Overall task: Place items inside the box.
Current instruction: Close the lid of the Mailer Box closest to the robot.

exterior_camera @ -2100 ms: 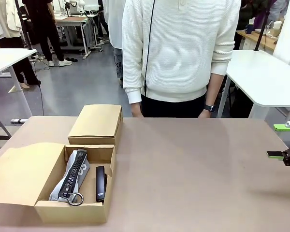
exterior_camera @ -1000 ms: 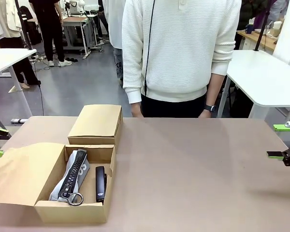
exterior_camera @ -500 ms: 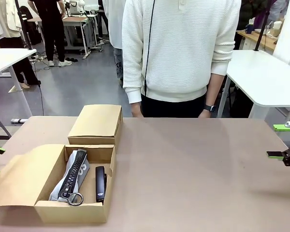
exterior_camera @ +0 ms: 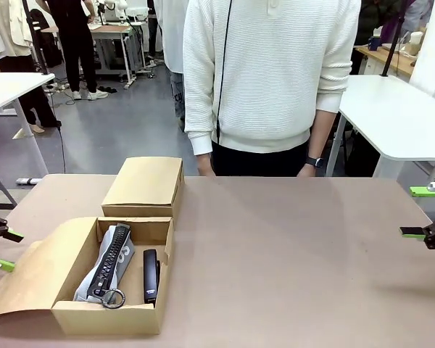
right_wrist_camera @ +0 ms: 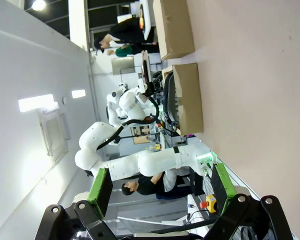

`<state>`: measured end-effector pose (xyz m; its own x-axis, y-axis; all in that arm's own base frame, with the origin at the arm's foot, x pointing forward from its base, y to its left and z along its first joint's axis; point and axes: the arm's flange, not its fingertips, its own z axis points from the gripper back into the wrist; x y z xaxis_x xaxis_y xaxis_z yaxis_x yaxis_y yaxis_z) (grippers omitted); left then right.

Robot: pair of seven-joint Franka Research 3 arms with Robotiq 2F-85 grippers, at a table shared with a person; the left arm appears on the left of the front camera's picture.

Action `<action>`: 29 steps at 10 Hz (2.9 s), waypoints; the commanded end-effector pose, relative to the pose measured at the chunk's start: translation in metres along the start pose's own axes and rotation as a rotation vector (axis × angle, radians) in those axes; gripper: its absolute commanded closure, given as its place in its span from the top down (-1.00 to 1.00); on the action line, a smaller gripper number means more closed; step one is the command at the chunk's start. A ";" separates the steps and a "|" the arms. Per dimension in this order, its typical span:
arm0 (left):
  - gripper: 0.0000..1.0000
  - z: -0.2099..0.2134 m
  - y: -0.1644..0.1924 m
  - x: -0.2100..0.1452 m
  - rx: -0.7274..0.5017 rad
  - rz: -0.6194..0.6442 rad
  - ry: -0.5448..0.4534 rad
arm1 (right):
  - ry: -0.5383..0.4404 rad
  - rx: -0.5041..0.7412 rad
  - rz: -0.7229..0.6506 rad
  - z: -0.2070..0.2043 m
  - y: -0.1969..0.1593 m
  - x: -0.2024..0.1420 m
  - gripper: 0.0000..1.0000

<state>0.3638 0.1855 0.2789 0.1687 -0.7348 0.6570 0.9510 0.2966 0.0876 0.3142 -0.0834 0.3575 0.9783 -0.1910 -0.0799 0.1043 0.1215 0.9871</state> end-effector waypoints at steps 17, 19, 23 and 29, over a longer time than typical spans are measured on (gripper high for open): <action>1.00 0.027 0.005 -0.017 -0.072 -0.039 -0.536 | -0.004 -0.006 -0.019 0.000 0.003 0.000 1.00; 1.00 0.034 -0.009 0.002 -0.082 -0.097 -0.681 | -0.004 -0.006 -0.019 0.000 0.003 0.000 1.00; 1.00 0.033 -0.041 0.054 -0.077 -0.235 -0.820 | -0.004 -0.006 -0.019 0.000 0.003 0.000 1.00; 1.00 -0.047 -0.075 0.164 -0.271 -0.330 -0.767 | -0.004 -0.006 -0.019 0.000 0.003 0.000 1.00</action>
<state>0.3331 0.0263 0.3786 -0.2463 -0.1186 0.9619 0.9679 -0.0817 0.2378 0.3143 -0.0834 0.3574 0.9783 -0.1910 -0.0802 0.1046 0.1216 0.9871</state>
